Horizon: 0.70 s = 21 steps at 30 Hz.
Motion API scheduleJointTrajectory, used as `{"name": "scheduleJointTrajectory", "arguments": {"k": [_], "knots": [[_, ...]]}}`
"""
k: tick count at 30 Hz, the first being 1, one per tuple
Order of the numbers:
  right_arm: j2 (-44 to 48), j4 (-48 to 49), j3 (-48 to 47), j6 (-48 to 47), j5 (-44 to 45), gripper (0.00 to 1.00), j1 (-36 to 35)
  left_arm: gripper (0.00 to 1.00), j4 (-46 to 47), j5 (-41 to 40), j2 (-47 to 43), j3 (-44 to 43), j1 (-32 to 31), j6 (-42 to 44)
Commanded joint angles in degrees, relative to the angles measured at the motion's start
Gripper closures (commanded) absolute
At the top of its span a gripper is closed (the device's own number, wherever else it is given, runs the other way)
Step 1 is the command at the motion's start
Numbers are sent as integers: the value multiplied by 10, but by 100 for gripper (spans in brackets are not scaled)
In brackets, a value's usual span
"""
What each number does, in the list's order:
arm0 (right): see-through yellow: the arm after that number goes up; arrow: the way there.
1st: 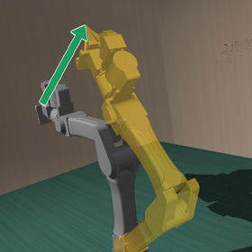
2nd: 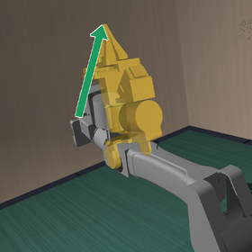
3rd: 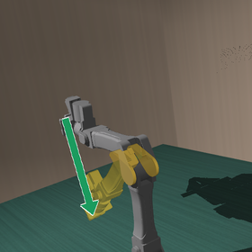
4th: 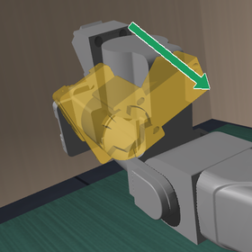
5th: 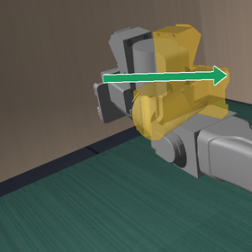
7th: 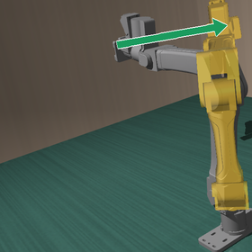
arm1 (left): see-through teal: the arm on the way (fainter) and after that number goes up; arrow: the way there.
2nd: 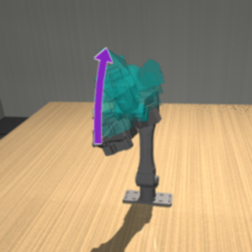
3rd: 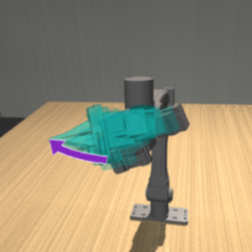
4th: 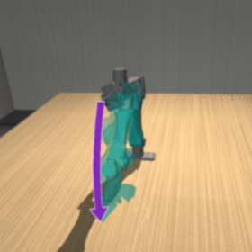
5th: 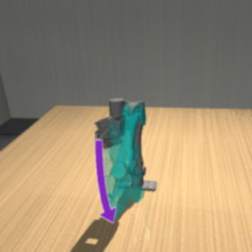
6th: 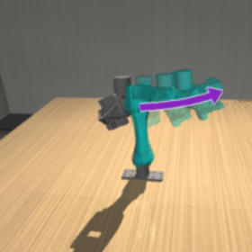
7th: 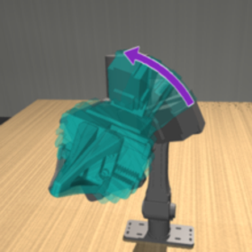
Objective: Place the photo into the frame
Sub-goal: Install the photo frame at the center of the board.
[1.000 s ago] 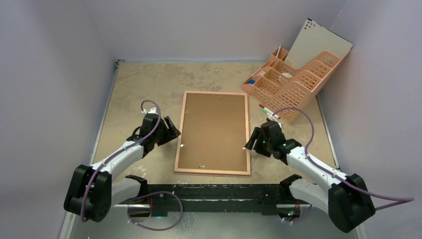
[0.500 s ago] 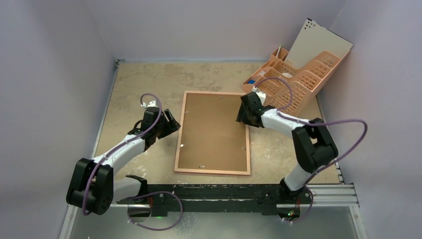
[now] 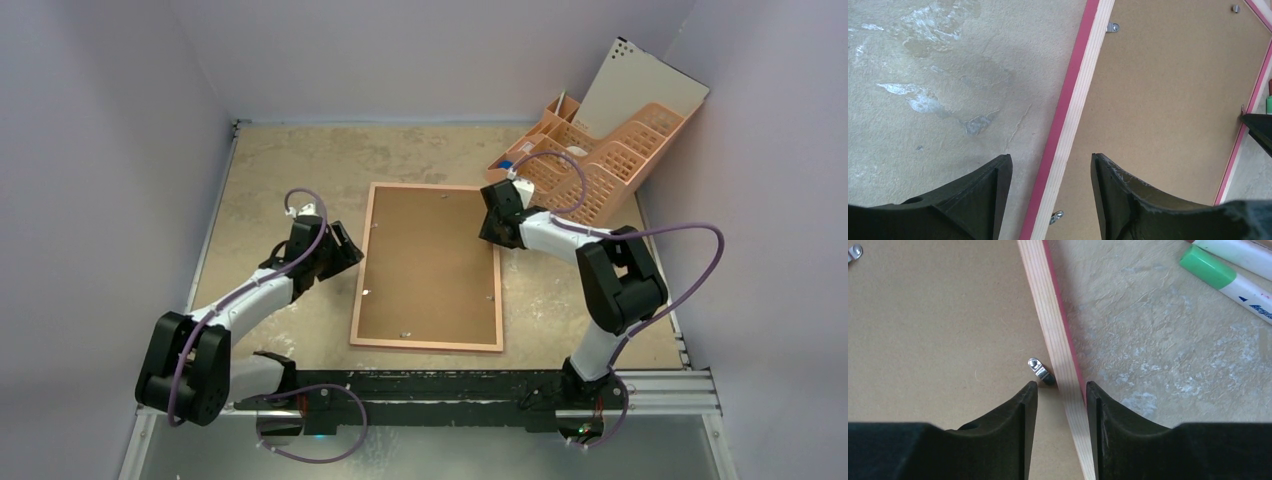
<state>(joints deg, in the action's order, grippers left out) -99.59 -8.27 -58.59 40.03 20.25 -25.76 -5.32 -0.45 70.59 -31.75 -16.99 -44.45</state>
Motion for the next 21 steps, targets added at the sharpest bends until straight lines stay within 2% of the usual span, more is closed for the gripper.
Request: {"name": "scheduleJointTrajectory", "arguments": {"k": [1, 11, 21], "knots": [[4, 1, -14, 34, 32, 58, 7, 39, 12, 14, 3, -9, 1, 9], [-15, 12, -18, 45, 19, 54, 15, 39, 13, 16, 6, -4, 1, 9], [-34, 7, -13, 48, 14, 61, 18, 40, 11, 17, 3, -5, 1, 12]]}}
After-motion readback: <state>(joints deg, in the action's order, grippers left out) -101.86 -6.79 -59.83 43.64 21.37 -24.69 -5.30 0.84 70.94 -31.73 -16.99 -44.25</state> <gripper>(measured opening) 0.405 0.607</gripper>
